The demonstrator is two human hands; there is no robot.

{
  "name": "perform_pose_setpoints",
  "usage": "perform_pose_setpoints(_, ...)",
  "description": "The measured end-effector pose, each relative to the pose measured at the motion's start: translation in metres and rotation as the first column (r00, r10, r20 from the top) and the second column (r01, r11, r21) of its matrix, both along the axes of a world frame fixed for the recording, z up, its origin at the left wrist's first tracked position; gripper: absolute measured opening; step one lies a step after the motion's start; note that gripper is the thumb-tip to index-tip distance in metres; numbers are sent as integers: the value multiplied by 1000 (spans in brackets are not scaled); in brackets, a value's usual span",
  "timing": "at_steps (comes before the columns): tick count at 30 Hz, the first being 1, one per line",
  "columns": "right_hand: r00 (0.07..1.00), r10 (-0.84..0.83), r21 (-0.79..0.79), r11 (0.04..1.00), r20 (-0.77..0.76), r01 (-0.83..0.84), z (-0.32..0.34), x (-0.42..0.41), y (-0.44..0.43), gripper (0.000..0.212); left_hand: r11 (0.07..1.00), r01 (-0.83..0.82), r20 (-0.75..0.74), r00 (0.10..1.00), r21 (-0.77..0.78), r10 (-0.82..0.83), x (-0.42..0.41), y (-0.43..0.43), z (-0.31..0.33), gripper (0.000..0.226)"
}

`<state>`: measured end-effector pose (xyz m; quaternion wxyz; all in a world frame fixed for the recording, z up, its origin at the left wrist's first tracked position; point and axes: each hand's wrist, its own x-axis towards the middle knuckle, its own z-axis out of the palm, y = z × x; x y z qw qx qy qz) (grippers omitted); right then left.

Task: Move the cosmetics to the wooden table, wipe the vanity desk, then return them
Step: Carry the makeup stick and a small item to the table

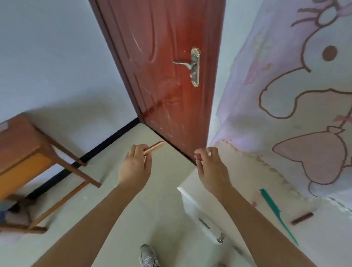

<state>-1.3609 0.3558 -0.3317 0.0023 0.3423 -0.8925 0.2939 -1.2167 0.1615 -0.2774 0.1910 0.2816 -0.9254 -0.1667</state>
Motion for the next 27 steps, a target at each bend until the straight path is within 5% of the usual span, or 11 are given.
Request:
perform_pose_setpoints(6, 958, 271, 16, 963, -97, -270, 29, 75, -151, 22, 960, -277, -84, 958, -40, 274, 132, -99, 23, 18)
perform_pose_setpoints(16, 763, 616, 61, 784, -195, -618, 63, 274, -391, 24, 777, -630, -175, 763, 20, 623, 365, -253, 52, 17)
perform_pose_setpoints(27, 636, 748, 7, 649, -189, -761, 46, 361, -552, 23, 632, -773, -177, 615, 55, 768, 453, -375, 33, 22)
